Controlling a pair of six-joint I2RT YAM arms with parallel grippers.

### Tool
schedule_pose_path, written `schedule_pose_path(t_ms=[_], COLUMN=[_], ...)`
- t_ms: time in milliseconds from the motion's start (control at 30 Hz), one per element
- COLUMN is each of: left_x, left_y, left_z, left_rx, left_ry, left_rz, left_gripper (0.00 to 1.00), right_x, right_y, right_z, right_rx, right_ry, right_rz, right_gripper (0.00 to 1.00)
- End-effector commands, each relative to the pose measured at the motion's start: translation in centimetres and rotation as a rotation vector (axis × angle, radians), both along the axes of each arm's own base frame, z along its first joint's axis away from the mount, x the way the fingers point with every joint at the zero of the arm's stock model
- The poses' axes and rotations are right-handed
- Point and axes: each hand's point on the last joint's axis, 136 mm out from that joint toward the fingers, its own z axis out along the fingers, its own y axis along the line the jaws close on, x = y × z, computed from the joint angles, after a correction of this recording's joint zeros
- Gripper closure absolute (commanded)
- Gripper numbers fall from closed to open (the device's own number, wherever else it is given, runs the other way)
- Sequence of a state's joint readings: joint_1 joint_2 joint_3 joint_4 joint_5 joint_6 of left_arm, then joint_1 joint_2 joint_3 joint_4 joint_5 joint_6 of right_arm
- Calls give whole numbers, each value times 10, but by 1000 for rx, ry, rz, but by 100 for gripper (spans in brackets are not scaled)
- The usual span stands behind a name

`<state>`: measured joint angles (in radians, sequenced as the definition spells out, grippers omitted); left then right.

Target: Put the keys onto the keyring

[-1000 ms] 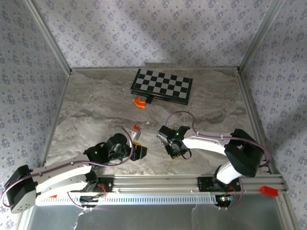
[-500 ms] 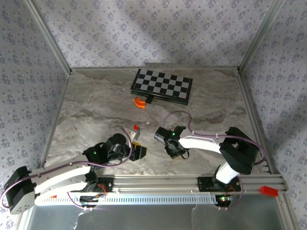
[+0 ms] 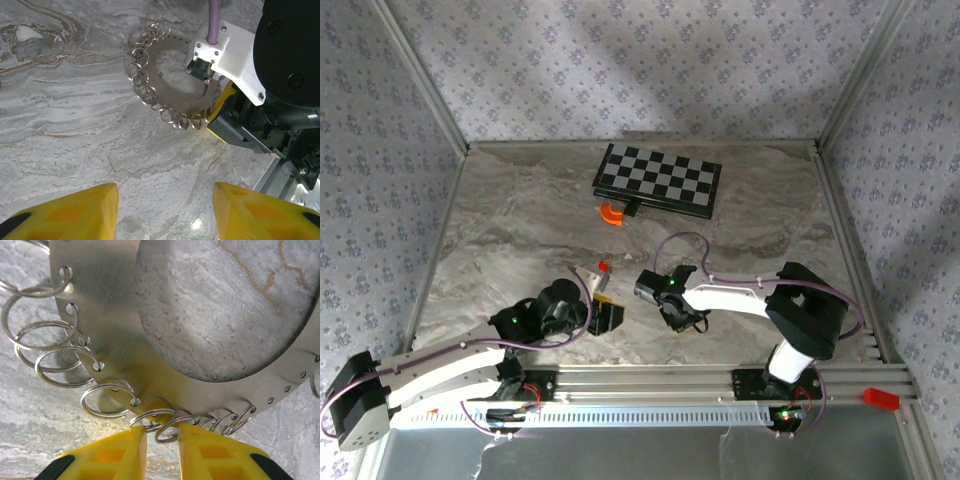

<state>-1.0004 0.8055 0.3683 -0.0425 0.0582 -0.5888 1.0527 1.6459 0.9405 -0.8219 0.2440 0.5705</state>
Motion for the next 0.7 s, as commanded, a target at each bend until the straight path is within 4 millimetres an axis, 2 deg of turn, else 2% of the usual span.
schedule_pose_path(t_ms=[0, 267, 667], left_x=[1, 1, 0], left_y=[5, 7, 9], left_z=[-2, -1, 1], left_rx=[4, 2, -8], left_ry=[-2, -7, -12], left_rz=[16, 19, 20], left_gripper=[48, 48, 48], right_x=[3, 0, -1], right_y=[-6, -3, -9], right_z=[5, 4, 9], right_rx=[-66, -164, -165], right_ry=[-28, -43, -56], right_rz=[-12, 36, 8], right_gripper=[76, 76, 84])
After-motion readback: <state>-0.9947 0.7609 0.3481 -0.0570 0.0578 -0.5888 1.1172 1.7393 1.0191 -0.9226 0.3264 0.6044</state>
